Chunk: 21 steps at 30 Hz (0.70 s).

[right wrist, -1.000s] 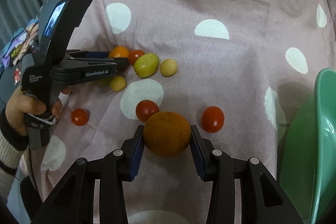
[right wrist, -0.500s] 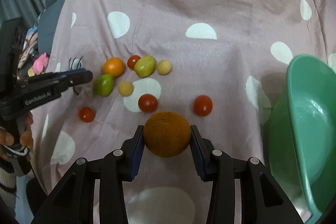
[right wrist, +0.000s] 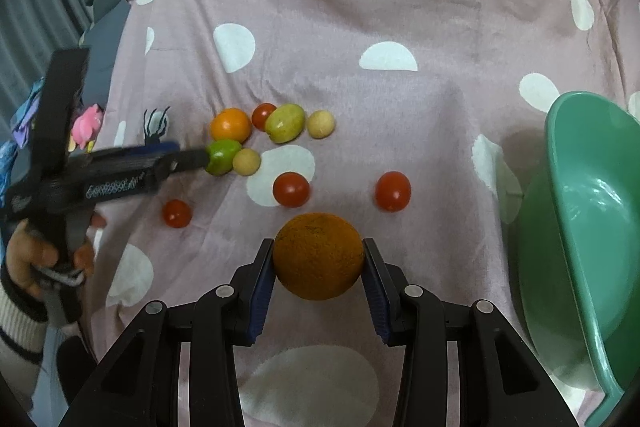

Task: Organize fruits
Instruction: 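Grasp the brown orange with the right gripper while the left gripper grasps the bright orange, then carry both oranges to the green bowl and open both grippers to drop them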

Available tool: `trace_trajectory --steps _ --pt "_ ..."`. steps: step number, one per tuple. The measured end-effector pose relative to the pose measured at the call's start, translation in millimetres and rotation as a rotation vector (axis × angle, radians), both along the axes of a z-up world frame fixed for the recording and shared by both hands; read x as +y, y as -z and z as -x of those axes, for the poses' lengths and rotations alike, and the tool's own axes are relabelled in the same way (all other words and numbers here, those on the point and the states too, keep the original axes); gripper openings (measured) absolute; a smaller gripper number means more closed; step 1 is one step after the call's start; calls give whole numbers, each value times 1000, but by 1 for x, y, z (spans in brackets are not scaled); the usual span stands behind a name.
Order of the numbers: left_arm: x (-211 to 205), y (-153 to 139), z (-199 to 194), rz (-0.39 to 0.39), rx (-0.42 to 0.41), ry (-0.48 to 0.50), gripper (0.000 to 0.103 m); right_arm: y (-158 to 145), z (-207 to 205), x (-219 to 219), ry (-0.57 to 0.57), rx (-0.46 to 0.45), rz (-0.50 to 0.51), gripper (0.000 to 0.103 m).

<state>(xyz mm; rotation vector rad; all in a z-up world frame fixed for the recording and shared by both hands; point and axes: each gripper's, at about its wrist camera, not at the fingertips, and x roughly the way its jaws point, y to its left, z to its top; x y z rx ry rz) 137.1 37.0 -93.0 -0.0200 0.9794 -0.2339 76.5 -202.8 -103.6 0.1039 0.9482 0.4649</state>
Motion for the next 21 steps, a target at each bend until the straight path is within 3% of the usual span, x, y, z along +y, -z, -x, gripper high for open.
trace_trajectory --steps 2,7,9,11,21 --pt "-3 0 -15 -2 -1 -8 61 2 -2 2 -5 4 -2 43" --pt "-19 14 -47 -107 21 -13 59 5 -6 7 -14 13 -6 43" --pt "-24 25 -55 -143 52 -21 45 5 -8 9 -17 13 -2 43" --pt "-29 30 -53 -186 29 -9 44 6 -9 10 -19 11 0 43" --pt "-22 7 3 -115 -14 17 43 3 -7 1 10 4 5 43"
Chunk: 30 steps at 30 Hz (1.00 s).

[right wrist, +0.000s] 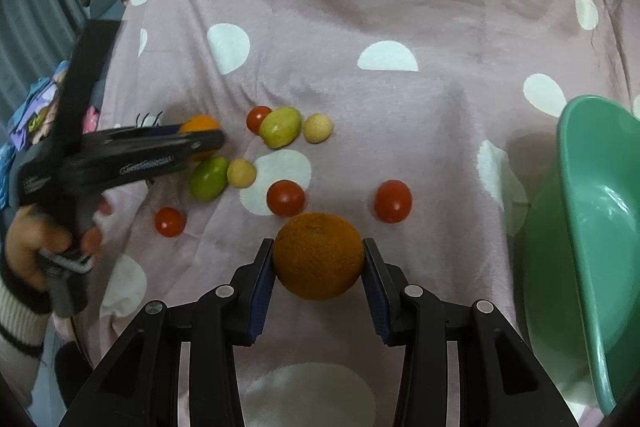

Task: Organize fruits
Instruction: 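Carry both oranges to the green bowl and open both grippers to drop them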

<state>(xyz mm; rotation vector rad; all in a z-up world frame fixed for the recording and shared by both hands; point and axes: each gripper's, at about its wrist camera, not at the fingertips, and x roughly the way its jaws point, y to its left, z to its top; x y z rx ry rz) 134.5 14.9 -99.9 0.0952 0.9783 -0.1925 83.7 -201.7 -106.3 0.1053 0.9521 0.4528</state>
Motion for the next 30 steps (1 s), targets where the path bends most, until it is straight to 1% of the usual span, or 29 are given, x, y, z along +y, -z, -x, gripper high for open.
trace_trajectory --steps 4,7,10,12,15,19,22,26,29,30 --pt "-6 -16 32 37 -18 16 43 -9 7 -5 13 -19 -7 44" --pt "-24 -31 45 36 -31 38 43 -19 17 -10 21 -43 -17 44" --pt "-32 -49 67 36 -49 65 43 -32 27 -19 38 -76 -28 44" --pt "-40 -58 74 47 -62 93 44 -41 33 -27 54 -99 -34 44" --pt "-61 -63 70 48 -71 133 44 -53 42 -42 86 -133 -37 44" --pt "-87 -76 69 102 -83 192 44 -67 52 -65 147 -172 -31 44" --pt "-111 -84 68 120 -101 238 44 -73 56 -85 203 -188 -26 44" --pt "-148 -88 64 162 -101 317 44 -74 62 -115 289 -198 -15 44" --pt "-182 -84 61 185 -96 392 44 -68 63 -134 354 -188 19 44" --pt "-190 -81 60 187 -91 401 44 -64 63 -140 374 -179 25 44"
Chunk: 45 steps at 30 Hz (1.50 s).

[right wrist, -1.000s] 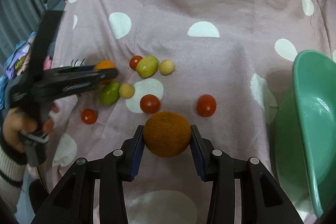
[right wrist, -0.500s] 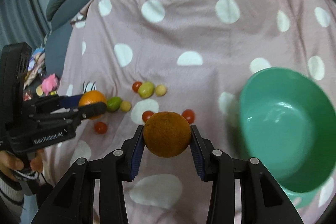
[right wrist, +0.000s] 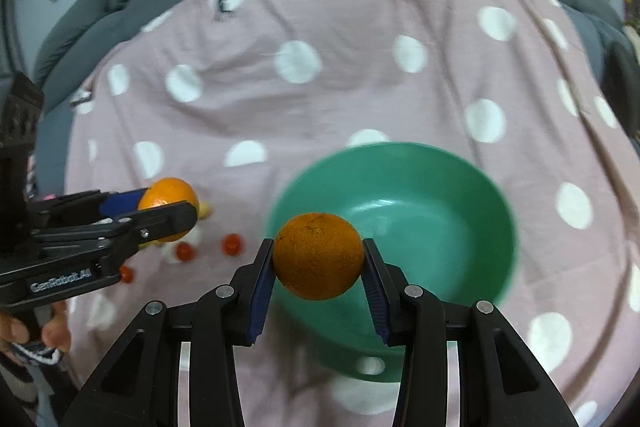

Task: Organize fruits
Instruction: 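Carry both oranges to the green bowl and open both grippers to drop them, then grasp a small yellow plum with the right gripper while the left gripper grasps a tan fruit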

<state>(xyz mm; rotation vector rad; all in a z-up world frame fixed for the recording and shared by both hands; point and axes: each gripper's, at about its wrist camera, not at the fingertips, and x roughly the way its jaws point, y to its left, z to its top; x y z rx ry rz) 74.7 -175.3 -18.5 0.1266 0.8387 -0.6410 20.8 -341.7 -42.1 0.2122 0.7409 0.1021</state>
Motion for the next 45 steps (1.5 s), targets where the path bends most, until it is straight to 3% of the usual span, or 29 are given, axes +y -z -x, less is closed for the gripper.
trace_trajectory --steps 8,16,20,22,28,32,38,45 --pt "-54 25 -11 -31 22 67 44 21 -3 -23 60 47 23 44" --pt "-62 40 -17 -63 59 65 46 32 -7 -27 97 99 107 44" --pt "-54 29 -13 -33 34 58 73 25 -5 -25 106 93 142 50" --pt "-46 20 -7 -15 7 53 73 21 -1 -25 110 79 141 50" --pt "24 7 14 -6 -48 -57 79 6 16 -25 67 -2 54 50" --pt "98 20 26 -26 -6 -215 79 1 26 -8 -35 -36 9 50" --pt "200 39 62 -38 66 -427 79 -4 32 39 -192 -53 34 50" --pt "252 46 86 30 110 -537 79 -1 24 92 -315 -15 36 50"
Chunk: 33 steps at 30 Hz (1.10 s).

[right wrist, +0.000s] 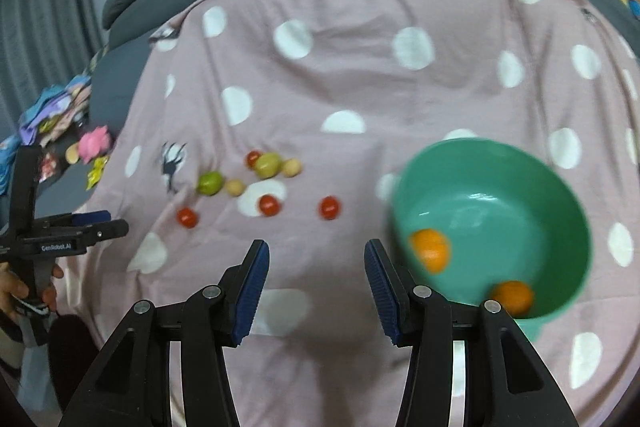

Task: Organize fruits
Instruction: 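Grasp a small yellow plum with the right gripper while the left gripper grasps a tan fruit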

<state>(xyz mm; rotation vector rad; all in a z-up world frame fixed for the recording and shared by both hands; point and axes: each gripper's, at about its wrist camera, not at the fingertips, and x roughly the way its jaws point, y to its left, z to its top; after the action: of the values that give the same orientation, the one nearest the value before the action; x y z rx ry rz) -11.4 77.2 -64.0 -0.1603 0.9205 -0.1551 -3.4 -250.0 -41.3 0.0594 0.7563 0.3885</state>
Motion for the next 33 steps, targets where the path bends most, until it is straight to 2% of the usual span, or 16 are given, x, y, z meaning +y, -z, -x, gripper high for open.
trace_trajectory --steps 4,12,17,23,26,30,33 --pt "5 3 5 56 -1 10 79 9 -4 29 -62 48 16 50" --pt "4 15 -5 113 6 50 77 21 -19 67 -135 102 52 50" --pt "-12 15 -25 90 -11 117 77 23 -47 73 -107 120 21 50" --pt "-43 16 -75 45 -20 220 67 27 -94 81 -83 139 15 50" --pt "-56 26 -105 48 45 269 58 34 -120 86 -81 169 9 50" --pt "-70 48 -139 1 132 284 49 48 -154 89 -59 225 24 50" --pt "-75 59 -155 -22 157 277 48 59 -173 92 -56 265 20 50"
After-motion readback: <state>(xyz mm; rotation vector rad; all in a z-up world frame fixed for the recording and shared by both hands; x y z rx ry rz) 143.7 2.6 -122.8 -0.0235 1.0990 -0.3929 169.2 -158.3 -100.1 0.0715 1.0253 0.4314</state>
